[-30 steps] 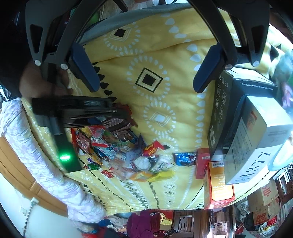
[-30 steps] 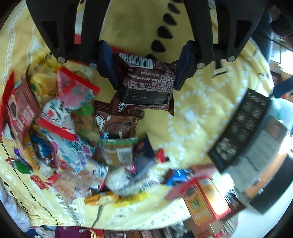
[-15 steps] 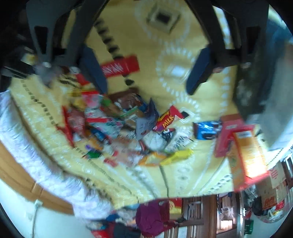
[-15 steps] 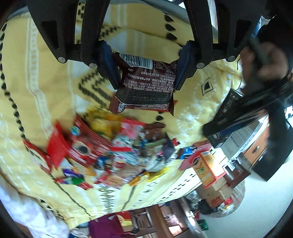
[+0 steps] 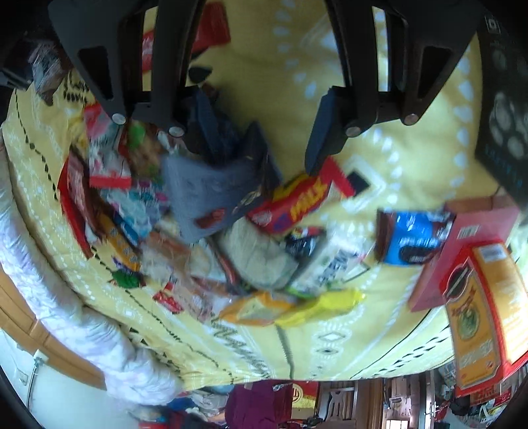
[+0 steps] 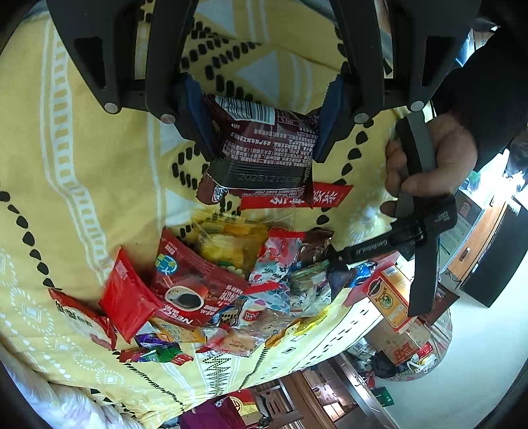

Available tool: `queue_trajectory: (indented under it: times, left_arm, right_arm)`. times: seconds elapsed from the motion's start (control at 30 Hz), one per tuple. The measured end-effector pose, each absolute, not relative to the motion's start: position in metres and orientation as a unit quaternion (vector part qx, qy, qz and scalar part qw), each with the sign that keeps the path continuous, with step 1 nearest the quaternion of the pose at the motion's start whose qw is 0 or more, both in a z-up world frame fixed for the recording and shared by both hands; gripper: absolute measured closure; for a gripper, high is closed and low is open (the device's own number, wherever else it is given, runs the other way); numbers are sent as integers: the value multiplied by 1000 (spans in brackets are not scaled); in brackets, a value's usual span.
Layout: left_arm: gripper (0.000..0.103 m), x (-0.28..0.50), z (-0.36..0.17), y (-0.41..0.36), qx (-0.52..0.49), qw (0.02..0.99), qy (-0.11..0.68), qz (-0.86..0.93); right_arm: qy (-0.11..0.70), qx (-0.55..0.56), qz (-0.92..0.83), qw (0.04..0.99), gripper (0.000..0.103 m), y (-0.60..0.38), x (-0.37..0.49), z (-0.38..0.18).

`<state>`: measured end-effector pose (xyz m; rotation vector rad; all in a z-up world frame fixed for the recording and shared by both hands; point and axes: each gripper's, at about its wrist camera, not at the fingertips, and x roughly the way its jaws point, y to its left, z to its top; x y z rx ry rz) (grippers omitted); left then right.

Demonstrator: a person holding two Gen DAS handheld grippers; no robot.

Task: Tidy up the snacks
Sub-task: 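Grasp a grey-blue packet with the left tool while the right tool holds the brown packet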

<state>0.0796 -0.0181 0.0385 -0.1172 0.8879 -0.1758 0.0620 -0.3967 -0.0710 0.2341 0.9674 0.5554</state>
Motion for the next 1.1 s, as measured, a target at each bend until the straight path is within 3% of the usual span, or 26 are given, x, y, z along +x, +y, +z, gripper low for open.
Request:
queue_trajectory:
  times: [0.13,0.4,0.57,1.1]
  left_arm:
    - [63,95,36,-27,-44,897,430,-89]
    - [64,109,31,-26,-56,896,431,-87]
    - [71,113,28,-23,-65,889,444,-92]
    - [72,51,113,-12,-33,918,389,-72]
  right_arm:
    - [456,114,265,842,41,-396,64,-73]
    - [464,117,264,837,41,-397,66,-83]
    - [465,115,264,837,41,-396,70,-86]
    - [435,101,271,853,41,-384,54,-55]
